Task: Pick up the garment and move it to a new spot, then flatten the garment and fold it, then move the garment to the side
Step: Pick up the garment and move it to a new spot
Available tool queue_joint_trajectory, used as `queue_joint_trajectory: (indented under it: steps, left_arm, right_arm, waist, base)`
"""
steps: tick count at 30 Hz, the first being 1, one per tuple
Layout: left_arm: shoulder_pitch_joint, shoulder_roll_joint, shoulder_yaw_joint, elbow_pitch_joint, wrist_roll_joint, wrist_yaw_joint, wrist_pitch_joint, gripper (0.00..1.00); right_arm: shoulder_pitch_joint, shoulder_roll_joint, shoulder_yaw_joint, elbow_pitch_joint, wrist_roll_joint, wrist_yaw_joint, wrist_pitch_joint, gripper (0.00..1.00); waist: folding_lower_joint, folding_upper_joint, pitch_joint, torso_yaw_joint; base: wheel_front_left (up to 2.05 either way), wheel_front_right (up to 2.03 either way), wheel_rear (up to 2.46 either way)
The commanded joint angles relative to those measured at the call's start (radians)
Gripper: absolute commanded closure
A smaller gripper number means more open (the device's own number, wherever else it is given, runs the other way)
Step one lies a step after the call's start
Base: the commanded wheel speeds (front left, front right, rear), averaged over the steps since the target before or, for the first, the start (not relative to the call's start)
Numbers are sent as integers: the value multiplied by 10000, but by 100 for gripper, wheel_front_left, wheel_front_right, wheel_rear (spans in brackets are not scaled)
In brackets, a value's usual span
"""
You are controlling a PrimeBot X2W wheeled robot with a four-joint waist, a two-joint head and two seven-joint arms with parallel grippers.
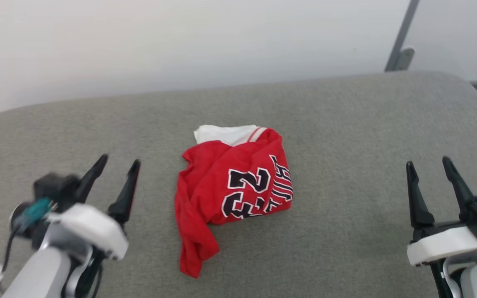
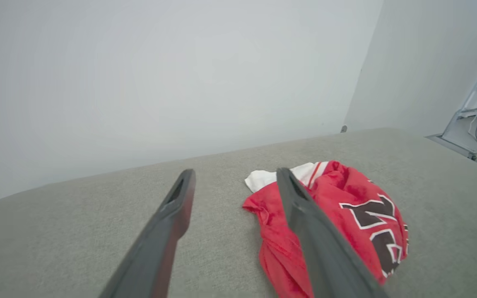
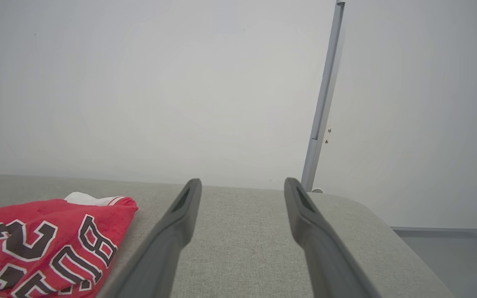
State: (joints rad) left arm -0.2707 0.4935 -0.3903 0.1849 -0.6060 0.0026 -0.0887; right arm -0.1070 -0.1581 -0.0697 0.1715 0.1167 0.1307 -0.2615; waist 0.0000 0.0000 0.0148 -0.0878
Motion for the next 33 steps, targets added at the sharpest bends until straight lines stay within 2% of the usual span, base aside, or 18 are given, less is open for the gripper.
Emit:
queue_joint_trajectory:
  steps: [1, 8, 12, 17, 24, 33]
  left_arm:
    - [149, 66, 73, -31, 30, 75, -89, 0]
    - [1541, 208, 852, -110, -326, 416, -1305, 0]
    - [2212, 139, 1290, -178, -477, 584, -1617, 0]
    - [2921, 21, 1817, -155, -504, 536, -1748, 0]
    - [3545, -363, 2677, -279, -256, 205, -1780, 0]
    - [4070, -900, 3566, -274, 192, -481, -1783, 0]
  right_arm:
    - [49, -13, -12, 27, 45, 1, -47, 0]
    - [247, -239, -97, 691, 142, -1, -46, 0]
    - [336, -377, -95, 959, 243, -1, -47, 0]
    - [340, -503, -81, 1369, 451, -1, -47, 0]
    - [469, -623, -81, 1457, 416, -1, -46, 0]
    - [584, -459, -182, 1302, 290, -1, -46, 0]
  waist:
    - [0, 0, -163, 163]
    - [0, 0, -448, 457]
    - [0, 0, -555, 579]
    - [0, 0, -650, 724]
    - [0, 0, -745, 997]
    - [0, 0, -838, 1263]
  base:
    - [0, 0, 0]
    - [0, 0, 0]
    - [0, 0, 0]
    - [0, 0, 0]
    - [0, 0, 0]
    - [0, 0, 0]
